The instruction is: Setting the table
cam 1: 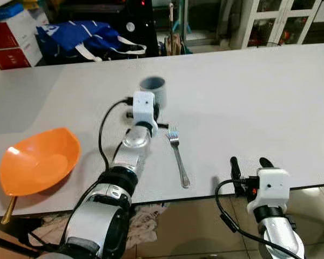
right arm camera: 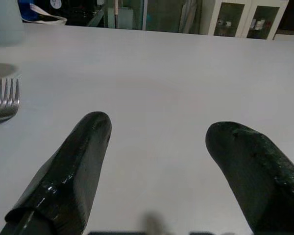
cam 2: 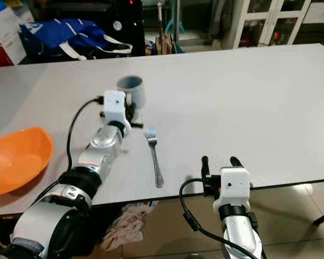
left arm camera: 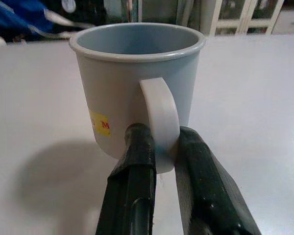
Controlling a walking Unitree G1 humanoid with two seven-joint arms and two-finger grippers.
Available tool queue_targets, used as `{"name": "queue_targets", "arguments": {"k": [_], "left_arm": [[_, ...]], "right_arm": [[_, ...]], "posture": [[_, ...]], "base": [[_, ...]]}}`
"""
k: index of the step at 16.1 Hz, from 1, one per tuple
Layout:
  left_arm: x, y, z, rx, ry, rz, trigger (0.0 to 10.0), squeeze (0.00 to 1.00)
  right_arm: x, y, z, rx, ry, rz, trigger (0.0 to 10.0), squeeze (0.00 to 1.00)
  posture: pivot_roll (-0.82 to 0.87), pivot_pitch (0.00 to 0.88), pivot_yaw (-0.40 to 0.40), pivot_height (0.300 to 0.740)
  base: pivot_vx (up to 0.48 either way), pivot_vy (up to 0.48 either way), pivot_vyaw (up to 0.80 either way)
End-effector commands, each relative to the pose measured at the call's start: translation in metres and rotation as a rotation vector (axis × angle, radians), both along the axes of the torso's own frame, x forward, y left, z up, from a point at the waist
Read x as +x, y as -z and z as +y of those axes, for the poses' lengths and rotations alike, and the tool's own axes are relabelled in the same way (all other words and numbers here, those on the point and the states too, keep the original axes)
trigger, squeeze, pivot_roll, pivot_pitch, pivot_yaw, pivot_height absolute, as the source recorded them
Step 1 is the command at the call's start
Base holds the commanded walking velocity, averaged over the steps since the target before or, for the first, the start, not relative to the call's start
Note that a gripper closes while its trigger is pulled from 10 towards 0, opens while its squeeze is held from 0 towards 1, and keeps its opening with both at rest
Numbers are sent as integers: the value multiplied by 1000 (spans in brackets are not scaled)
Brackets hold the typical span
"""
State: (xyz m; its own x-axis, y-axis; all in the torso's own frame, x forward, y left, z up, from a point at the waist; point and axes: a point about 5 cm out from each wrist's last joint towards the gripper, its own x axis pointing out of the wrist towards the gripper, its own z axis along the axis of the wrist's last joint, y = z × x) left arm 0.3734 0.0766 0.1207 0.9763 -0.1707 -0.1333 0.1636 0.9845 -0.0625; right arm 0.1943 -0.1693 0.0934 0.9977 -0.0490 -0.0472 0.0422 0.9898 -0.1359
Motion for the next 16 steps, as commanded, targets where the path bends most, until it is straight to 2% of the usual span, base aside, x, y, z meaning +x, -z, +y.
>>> {"name": "queue_targets", "arguments": {"k": [1,4,7,8,9,10,11,16], "left_arm": [[4,-6,3,-6,-9,-21,0,0],[1,8,4,-5,-4,35,0,0],[-1,12,2,-15,4,56,0,0],[-1,13,2,-19,6,60,4118,0],[-1,14,2,-21,8,65,10000,0],[-1,15,1,-25,11,70,10000,529],[-1,15,1,-27,13,73,10000,1000],[-2,18,1,-26,16,84,10000,1000]], "right_arm": [[-1,-1,3,4,-5,4,10000,0],[-3,0,4,6,-5,12,10000,0],[-4,0,4,6,-4,16,10000,0],[-4,0,4,6,-4,18,10000,0],[-4,0,4,6,-4,19,10000,0],[-4,0,5,7,-5,19,10000,0],[-4,0,5,7,-5,20,10000,0],[-3,1,6,7,-6,23,10000,0]], "posture": [[-109,0,97,740],[-114,0,99,740],[-113,0,99,740],[-113,0,99,740],[-111,0,99,740],[-109,0,100,740],[-109,0,100,740],[-108,0,102,740]], "base": [[0,0,0],[0,0,0],[0,0,0],[0,0,0],[0,0,0],[0,0,0],[0,0,0],[0,0,0]]}}
